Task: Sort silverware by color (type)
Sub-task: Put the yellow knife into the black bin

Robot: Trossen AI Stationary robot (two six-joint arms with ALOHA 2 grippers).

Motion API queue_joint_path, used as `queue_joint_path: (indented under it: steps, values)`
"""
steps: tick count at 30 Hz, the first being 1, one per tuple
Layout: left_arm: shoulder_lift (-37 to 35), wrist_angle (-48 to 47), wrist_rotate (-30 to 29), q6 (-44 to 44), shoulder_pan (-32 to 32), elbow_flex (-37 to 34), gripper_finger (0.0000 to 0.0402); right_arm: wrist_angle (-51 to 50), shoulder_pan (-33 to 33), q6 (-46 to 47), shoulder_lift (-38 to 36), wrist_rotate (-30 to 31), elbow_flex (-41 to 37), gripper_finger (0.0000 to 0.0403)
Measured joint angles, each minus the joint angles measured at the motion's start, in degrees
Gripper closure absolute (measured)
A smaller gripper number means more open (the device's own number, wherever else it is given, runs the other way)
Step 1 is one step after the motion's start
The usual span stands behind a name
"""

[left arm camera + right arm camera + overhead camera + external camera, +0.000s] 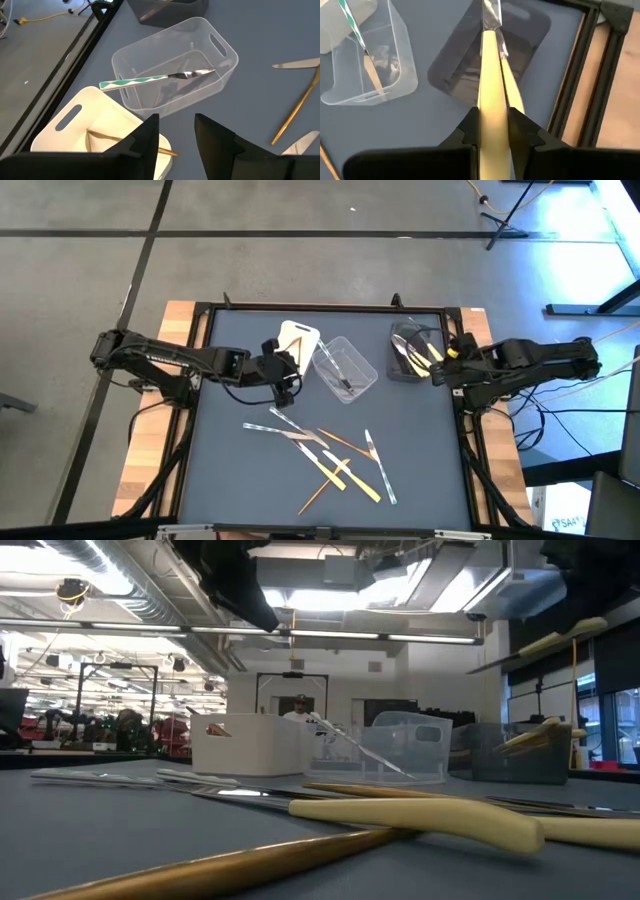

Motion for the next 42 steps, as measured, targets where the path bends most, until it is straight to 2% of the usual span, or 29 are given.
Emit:
queue_joint_path:
  steps: [6, 10, 17, 25, 35, 42]
  values:
    - [0.0, 0.0, 0.02, 0.0, 0.1, 0.0, 0.0282, -0.46, -2.47, 0.26, 3.62, -9.87, 0.0, 0.0354]
    - [0.0, -0.02, 0.0, 0.0, 0.1, 0.0, 0.0282, -0.05, -6.14, -3.69, 7.24, -10.5, 0.0, 0.0354]
    - [0.0, -0.02, 0.0, 0.0, 0.1, 0.0, 0.0282, 0.54, -16.65, -15.4, 13.43, -12.73, 0.0, 0.0354]
    - [0.0, -0.04, 0.0, 0.0, 0.1, 0.0, 0.0282, 5.57, -27.0, -28.84, 19.79, -15.97, 0.0, 0.0354]
    - [0.0, -0.07, -0.01, -0.02, 0.1, 0.0, 0.0282, 8.37, -34.94, -38.03, 25.98, -17.29, 0.0, 0.0354]
    - [0.0, -0.07, -0.02, -0.04, 0.1, 0.0, 0.0282, 9.58, -38.22, -40.31, 28.29, -17.55, 0.0, 0.0354]
